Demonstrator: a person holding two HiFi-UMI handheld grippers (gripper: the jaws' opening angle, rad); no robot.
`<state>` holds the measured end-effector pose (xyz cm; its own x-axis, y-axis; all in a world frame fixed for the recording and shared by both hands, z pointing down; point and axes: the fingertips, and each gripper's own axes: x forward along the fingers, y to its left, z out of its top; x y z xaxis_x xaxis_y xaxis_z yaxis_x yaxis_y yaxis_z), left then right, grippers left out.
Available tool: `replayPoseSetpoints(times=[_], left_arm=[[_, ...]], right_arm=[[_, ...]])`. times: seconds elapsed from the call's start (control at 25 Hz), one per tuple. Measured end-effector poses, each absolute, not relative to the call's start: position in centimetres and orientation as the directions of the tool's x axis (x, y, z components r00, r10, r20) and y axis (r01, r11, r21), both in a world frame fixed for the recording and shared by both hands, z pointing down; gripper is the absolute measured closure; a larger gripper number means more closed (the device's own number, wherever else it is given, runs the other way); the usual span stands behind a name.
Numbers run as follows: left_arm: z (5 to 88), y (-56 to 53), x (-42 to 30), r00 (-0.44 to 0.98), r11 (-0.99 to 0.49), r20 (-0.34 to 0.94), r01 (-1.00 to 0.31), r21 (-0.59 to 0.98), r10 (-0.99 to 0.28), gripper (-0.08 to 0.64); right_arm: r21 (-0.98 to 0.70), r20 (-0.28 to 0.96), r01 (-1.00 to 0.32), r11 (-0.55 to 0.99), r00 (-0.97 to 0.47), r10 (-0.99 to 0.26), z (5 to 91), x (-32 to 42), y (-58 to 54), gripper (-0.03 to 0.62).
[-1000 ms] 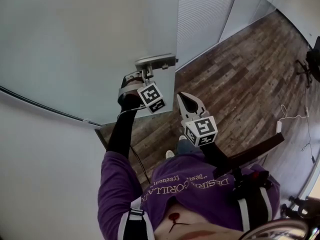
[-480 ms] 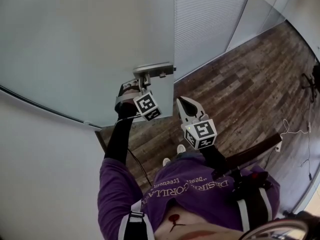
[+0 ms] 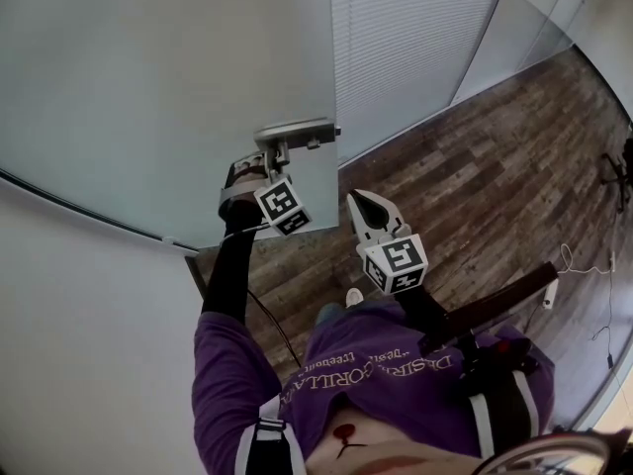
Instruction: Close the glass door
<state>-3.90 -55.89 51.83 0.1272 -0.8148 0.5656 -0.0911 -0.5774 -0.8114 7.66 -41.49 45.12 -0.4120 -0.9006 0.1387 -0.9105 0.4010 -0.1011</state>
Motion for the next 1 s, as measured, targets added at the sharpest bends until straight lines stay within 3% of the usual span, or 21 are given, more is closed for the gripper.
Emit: replayPoseSetpoints(times=[1.0], left_arm=[[51.4,-62.2,-2.9,0.118,-0.57,0.559,-0.117,-0.813,-0.821,0.488]], right_arm=[[-0.103,0.148,-0.917,0.385,-0.397,-0.906,44.2,5.7,-49.0,0.603]])
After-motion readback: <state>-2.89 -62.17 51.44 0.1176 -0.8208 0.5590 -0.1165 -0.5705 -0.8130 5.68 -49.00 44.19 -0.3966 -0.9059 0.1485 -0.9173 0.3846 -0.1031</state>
